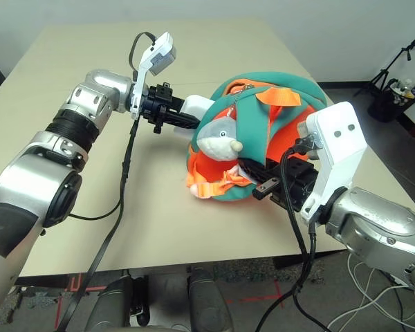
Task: Put the pencil case into the backpack and zip it.
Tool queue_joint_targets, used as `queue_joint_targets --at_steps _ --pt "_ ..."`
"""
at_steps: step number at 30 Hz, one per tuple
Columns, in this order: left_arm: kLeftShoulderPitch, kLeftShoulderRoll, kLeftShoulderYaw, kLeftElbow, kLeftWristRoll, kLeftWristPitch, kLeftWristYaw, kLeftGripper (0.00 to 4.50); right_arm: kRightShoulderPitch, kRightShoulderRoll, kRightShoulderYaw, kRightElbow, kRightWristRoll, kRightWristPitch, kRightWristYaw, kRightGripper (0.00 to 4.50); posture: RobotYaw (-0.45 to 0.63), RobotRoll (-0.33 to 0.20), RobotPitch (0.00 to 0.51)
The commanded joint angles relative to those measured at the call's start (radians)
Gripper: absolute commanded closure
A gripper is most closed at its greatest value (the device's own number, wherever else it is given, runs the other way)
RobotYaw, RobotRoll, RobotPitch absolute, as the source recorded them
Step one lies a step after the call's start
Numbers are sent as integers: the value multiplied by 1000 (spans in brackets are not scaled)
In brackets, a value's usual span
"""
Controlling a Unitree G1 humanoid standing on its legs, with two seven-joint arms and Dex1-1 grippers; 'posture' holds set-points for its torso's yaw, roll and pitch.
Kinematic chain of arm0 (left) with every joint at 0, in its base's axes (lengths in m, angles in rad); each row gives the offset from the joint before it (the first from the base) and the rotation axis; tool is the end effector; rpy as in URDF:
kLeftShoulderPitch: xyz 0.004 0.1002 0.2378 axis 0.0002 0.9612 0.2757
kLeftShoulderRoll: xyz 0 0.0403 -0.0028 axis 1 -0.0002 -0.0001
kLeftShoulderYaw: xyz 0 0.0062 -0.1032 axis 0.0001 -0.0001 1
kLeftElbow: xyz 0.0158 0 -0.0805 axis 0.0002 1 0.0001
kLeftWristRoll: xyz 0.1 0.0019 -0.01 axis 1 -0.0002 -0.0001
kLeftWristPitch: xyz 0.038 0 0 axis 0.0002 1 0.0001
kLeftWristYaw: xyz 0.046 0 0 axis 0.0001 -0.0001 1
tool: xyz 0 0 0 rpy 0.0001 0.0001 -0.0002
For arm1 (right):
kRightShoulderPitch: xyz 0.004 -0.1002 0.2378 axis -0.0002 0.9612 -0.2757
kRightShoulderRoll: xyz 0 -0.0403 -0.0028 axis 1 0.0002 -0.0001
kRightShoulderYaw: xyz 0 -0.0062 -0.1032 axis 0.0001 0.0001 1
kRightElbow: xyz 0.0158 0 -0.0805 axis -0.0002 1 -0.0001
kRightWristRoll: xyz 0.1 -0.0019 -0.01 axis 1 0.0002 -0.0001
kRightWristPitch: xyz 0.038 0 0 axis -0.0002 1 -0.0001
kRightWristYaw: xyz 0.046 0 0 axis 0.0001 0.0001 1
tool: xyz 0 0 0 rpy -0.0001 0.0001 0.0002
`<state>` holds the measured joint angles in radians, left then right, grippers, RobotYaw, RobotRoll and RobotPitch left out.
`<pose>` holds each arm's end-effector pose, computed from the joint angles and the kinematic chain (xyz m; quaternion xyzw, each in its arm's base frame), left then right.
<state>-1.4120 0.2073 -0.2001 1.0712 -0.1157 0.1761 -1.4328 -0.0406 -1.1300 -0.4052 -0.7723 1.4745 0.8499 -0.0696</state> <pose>0.3784 0.0948 0.2648 0.1747 0.0593 -0.7064 0.6833 0.1522 -0.2218 0.2390 -0.0629 0.1003 0.2837 0.9516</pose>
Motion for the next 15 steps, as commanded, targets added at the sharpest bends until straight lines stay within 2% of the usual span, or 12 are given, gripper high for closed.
queue_joint_targets --at_steps 1,2,3,4,10,11,13,15 --pt "-6 20 10 5 21 -19 -22 3089 -14 7 27 2 -13 2 4 4332 -299 0 110" --pt "-18 32 16 4 19 -16 -23 3089 -16 8 28 3 -15 3 5 4332 -293 0 109" --pt "-30 48 20 0 19 -10 -31 2357 -18 9 29 5 -17 3 7 4332 -291 0 109" --pt "-40 62 22 -4 18 -4 -37 2154 -20 11 30 7 -20 3 9 4332 -289 0 109" --pt "-104 195 39 -85 -3 116 -151 144 -33 18 37 23 -47 7 35 4332 -263 0 104" --pt "-106 215 38 -108 -9 136 -167 0 -36 19 41 26 -52 7 39 4332 -261 0 104" --pt "-106 250 41 -158 -29 180 -180 0 -43 25 49 29 -60 7 46 4332 -255 0 103" --pt "-98 274 35 -205 -49 220 -182 358 -49 29 57 32 -68 8 52 4332 -247 0 100"
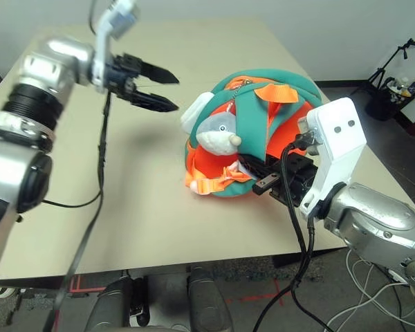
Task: Put the pencil case into the backpack and zip it.
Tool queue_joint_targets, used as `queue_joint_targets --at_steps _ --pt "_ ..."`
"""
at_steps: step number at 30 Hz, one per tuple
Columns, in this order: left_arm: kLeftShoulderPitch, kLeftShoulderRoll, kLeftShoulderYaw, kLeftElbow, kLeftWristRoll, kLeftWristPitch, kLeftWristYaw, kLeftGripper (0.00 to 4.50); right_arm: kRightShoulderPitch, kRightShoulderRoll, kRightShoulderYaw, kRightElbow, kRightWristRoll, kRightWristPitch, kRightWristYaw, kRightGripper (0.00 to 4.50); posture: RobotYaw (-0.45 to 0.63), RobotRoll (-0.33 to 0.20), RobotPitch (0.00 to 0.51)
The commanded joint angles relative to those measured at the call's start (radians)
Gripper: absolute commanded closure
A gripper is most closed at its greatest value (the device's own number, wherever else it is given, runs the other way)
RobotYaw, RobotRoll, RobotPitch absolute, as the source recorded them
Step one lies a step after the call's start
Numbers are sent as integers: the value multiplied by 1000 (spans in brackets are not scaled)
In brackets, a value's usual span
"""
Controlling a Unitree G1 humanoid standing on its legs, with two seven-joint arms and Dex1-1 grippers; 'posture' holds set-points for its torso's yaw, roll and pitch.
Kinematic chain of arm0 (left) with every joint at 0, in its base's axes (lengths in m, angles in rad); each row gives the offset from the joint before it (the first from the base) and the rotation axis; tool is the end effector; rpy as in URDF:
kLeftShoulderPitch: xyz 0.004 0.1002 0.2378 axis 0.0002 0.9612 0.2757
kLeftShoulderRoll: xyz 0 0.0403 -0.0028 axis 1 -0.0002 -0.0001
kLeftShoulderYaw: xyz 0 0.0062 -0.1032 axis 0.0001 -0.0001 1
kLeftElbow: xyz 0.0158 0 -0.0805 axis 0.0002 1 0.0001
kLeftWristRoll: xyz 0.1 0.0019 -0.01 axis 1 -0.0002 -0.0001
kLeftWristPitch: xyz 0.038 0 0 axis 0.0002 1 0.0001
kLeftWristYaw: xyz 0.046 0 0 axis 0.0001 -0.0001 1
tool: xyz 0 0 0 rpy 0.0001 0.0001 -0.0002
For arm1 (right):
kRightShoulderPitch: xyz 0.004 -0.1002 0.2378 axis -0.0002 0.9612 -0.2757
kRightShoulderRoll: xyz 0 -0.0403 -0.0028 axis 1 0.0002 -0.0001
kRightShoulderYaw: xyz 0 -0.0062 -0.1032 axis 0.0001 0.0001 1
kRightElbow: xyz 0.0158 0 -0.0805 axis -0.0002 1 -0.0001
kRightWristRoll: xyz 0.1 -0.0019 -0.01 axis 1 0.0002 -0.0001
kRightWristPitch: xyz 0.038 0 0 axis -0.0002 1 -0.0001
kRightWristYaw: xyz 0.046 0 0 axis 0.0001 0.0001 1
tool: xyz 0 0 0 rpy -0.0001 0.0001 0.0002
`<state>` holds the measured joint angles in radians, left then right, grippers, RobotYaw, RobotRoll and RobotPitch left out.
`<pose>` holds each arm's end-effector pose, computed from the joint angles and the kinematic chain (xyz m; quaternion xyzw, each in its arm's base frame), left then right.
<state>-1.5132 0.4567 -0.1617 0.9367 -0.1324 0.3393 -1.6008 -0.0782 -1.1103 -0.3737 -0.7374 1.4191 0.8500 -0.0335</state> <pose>0.3642 0.1629 0.3401 0.2049 0.0423 -0.6820 0.7007 0.1592 -0.2243 0.2381 -0.0634 0.0927 0.2832 0.9525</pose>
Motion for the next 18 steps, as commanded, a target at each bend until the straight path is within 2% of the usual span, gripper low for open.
queue_joint_targets --at_steps 1,7,13,18 --pt "10 35 -12 -92 -39 74 -14 576 -16 11 29 -1 -17 8 20 4332 -245 0 99" --pt "50 24 -27 -147 -30 102 -11 2572 -39 20 43 11 -37 16 39 4332 -238 0 95" --pt "48 -37 -34 -77 2 46 23 4476 -55 31 53 14 -46 22 42 4332 -241 0 94" --pt "17 -96 -33 47 38 -33 68 4500 -58 41 56 7 -48 27 35 4332 -259 0 95"
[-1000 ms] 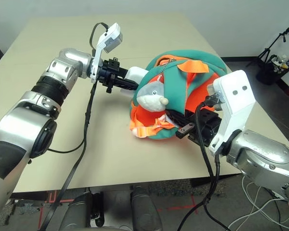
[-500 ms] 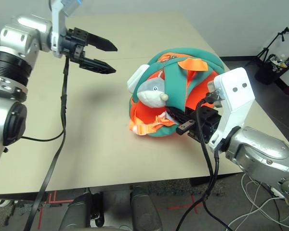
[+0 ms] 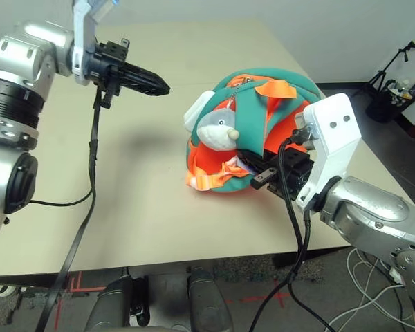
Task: Put the pencil case into the backpack and zip it.
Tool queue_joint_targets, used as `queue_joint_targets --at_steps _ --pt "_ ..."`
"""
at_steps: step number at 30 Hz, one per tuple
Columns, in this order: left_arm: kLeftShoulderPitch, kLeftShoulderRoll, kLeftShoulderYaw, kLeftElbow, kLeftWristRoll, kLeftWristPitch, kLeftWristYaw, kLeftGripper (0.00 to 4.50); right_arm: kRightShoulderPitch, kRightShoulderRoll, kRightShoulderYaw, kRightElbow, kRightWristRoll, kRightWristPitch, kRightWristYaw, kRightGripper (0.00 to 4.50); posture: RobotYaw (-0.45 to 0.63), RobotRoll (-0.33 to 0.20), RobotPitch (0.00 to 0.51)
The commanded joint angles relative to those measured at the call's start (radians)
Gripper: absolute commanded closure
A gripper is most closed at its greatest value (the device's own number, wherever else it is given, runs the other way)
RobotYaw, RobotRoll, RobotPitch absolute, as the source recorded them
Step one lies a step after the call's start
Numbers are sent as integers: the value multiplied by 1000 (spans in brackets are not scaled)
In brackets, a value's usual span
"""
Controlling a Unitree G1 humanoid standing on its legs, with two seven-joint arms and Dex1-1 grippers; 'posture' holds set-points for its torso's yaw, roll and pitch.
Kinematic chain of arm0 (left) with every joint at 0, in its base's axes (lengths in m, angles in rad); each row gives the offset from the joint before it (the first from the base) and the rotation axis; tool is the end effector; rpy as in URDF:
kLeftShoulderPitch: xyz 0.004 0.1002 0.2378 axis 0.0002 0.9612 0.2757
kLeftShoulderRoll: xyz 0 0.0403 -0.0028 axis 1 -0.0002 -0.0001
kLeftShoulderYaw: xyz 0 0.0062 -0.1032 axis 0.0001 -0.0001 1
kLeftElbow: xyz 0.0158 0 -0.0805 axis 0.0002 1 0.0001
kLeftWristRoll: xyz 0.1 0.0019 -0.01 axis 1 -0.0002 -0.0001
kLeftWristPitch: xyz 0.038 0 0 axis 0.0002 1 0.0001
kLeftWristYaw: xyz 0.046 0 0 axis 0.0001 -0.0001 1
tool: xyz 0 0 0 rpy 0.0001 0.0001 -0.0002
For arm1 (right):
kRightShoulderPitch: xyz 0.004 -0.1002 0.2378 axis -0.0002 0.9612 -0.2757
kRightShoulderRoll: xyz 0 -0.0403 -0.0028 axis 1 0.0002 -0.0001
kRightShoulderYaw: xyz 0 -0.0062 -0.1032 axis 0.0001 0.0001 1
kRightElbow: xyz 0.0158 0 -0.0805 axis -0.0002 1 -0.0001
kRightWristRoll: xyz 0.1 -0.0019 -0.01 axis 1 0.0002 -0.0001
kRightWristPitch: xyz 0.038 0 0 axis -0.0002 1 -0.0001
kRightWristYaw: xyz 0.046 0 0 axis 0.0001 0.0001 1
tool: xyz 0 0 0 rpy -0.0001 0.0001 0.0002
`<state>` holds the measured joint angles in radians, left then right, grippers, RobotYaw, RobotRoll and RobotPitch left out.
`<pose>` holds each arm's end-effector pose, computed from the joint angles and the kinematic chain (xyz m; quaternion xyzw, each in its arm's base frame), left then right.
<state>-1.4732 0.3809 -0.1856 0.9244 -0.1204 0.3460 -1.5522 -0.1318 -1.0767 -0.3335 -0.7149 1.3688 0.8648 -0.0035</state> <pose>0.3694 0.1390 0.3192 0.1984 0.0612 -0.6908 0.6926 0.1658 -0.2232 0.2369 -0.0642 0.0858 0.2909 0.9507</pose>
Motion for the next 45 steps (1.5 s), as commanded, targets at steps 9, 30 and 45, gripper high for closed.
queue_joint_targets --at_steps 9,30,45 --pt "-48 -88 6 197 68 -115 53 4500 -10 18 17 -26 8 16 -11 4332 -283 0 100" --pt "-31 -273 30 293 104 -187 190 4500 -25 25 30 -50 48 11 -64 4332 -333 0 120" --pt "-58 -189 72 305 110 -219 245 4500 -57 31 51 -34 38 15 -62 4332 -308 0 114"
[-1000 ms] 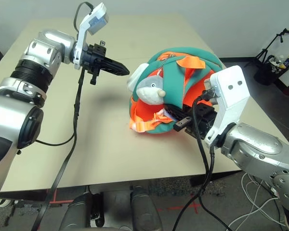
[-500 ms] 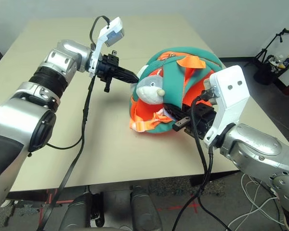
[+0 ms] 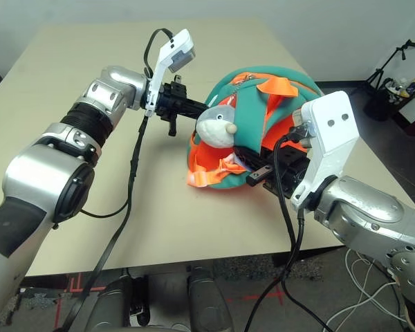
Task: Put the pencil case into the backpack and zip it.
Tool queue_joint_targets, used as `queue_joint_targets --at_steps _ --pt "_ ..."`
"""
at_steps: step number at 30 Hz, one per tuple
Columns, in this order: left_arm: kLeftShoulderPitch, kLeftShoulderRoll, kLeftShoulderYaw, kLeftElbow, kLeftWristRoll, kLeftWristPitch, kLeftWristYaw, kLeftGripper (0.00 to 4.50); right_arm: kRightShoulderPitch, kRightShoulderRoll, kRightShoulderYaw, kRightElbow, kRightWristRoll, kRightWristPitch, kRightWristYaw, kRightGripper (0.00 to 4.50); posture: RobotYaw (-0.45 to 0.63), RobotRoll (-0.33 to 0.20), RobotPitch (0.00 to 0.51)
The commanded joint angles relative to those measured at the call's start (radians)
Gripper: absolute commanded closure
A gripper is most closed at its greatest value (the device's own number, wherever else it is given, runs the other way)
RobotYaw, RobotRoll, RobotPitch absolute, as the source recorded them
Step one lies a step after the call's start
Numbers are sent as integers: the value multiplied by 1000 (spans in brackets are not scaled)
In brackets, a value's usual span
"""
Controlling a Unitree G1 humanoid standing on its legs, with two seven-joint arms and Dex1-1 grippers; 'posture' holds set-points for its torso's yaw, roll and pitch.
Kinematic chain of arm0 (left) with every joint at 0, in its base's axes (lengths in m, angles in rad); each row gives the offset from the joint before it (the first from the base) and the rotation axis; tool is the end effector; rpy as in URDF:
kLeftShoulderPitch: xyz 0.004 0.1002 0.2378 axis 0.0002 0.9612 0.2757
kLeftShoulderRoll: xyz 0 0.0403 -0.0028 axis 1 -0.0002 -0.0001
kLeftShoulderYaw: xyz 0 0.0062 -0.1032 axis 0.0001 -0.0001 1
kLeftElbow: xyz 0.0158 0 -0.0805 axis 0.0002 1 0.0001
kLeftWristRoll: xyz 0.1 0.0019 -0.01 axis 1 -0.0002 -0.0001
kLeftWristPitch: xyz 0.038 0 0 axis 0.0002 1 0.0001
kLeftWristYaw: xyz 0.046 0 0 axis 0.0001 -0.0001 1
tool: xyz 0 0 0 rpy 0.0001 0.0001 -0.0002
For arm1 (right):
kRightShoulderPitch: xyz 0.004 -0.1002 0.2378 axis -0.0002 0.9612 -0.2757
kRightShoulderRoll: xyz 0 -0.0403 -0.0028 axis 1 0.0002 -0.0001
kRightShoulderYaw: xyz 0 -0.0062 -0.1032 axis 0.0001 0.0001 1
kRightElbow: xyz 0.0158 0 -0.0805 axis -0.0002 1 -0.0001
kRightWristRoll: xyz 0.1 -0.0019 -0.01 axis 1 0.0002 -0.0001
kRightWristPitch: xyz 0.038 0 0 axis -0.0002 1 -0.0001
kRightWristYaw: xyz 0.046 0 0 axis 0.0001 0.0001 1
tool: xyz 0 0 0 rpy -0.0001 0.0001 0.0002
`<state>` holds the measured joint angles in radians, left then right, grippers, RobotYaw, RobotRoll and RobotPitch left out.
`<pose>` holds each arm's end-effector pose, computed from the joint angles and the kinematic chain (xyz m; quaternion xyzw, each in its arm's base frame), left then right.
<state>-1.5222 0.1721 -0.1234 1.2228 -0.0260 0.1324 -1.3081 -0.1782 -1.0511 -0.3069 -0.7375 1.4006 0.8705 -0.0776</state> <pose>0.3801 0.0872 0.2807 0.1883 0.0489 -0.6548 0.7304 0.1655 -0.2147 0.2387 -0.0576 0.0722 0.2880 0.9532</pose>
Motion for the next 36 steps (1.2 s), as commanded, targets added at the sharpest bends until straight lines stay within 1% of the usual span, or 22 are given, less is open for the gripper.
queue_joint_targets --at_steps 1,4,7,13,24,29,31,34,36 --pt "-10 28 13 7 15 -2 1 4500 -14 5 26 -9 5 10 15 4332 -305 0 114" --pt "-1 44 11 12 22 -6 15 4500 -24 5 33 -2 0 12 22 4332 -301 0 114" --pt "19 34 3 13 29 -7 22 4500 -39 7 41 5 -5 15 27 4332 -299 0 111" --pt "44 -18 5 9 34 3 21 4500 -57 8 48 10 -4 22 27 4332 -320 0 114" --pt "64 -103 5 43 58 -27 117 4500 -37 8 25 -11 19 21 -4 4332 -356 0 115" --pt "77 -127 10 53 58 -34 138 4500 -36 12 30 -13 15 18 -9 4332 -358 0 111" --pt "76 -128 16 51 55 -41 144 4500 -35 14 31 -12 10 17 -8 4332 -353 0 107" --pt "51 -103 21 37 57 -71 142 4500 -34 16 31 -9 7 17 -5 4332 -342 0 106" --pt "12 -65 38 16 41 -84 119 4500 -34 16 30 -6 1 17 1 4332 -331 0 103"
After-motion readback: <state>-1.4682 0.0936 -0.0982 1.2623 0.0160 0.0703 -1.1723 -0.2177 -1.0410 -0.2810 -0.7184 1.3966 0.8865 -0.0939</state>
